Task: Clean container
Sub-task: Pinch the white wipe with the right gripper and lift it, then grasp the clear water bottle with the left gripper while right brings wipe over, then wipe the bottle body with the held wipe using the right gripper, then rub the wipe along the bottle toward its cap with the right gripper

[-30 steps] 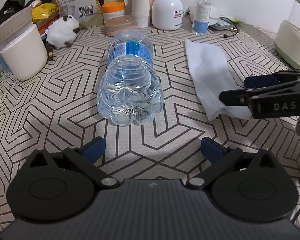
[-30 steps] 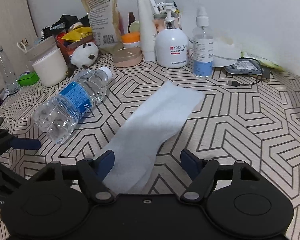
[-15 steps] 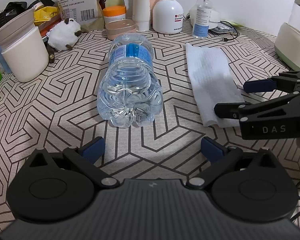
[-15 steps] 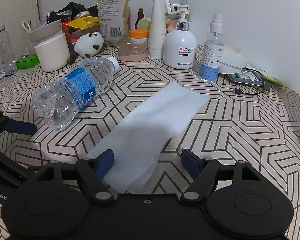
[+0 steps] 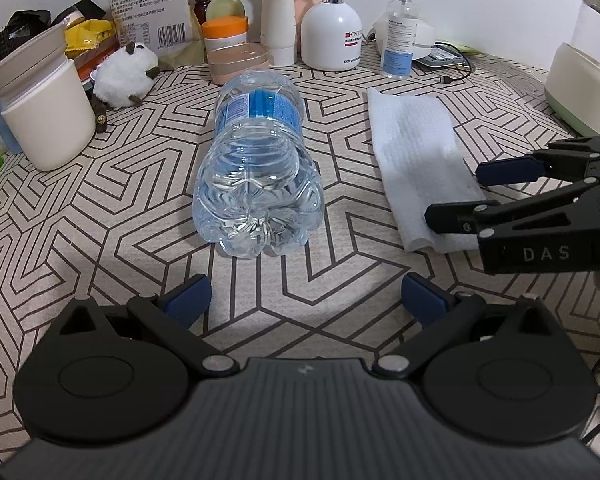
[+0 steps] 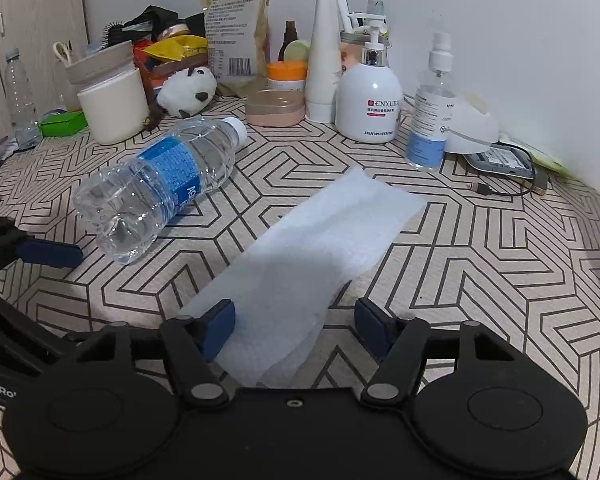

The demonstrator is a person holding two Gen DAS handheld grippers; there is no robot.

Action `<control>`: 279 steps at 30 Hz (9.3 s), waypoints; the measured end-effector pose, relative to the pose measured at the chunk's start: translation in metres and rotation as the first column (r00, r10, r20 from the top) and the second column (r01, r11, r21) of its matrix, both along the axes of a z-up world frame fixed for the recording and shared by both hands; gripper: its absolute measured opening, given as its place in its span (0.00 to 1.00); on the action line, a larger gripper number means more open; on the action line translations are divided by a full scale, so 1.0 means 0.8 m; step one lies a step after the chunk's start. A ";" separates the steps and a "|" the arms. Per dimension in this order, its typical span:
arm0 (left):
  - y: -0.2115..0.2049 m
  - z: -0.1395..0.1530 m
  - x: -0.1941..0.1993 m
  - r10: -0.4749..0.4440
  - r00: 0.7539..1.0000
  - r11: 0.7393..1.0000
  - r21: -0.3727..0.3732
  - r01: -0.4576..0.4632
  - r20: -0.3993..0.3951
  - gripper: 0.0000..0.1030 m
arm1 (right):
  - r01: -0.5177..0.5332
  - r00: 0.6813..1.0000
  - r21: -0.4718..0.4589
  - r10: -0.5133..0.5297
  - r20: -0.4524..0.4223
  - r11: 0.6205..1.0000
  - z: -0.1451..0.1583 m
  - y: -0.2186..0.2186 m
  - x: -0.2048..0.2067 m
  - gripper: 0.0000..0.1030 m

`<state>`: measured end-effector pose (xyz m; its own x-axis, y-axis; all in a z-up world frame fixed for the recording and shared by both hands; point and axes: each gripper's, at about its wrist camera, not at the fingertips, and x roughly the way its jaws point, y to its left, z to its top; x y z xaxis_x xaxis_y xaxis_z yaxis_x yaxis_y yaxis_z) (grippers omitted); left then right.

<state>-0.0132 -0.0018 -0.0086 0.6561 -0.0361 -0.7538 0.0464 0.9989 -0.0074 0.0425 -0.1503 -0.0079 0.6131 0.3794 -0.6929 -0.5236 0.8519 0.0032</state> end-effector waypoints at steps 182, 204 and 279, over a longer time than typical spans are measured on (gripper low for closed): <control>0.114 0.008 0.079 -0.308 0.949 0.916 -0.250 0.314 0.065 0.66 | -0.115 0.946 0.566 0.265 -0.189 0.816 0.036 0.085 0.064 0.16; 0.113 0.006 0.083 -0.307 0.949 0.919 -0.236 0.315 0.069 0.68 | -0.098 0.932 0.518 0.261 -0.253 0.850 0.029 0.060 0.070 0.21; 0.109 0.008 0.085 -0.379 0.919 0.877 -0.276 0.394 0.110 0.66 | -0.047 0.990 0.400 0.095 -0.100 0.915 0.050 0.064 0.051 0.10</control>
<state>0.0548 0.0851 -0.0022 0.5825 -0.5036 -0.6380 0.4363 0.8560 -0.2773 0.0830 -0.0992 0.0321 0.4997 0.6768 -0.5405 -0.5586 0.7288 0.3962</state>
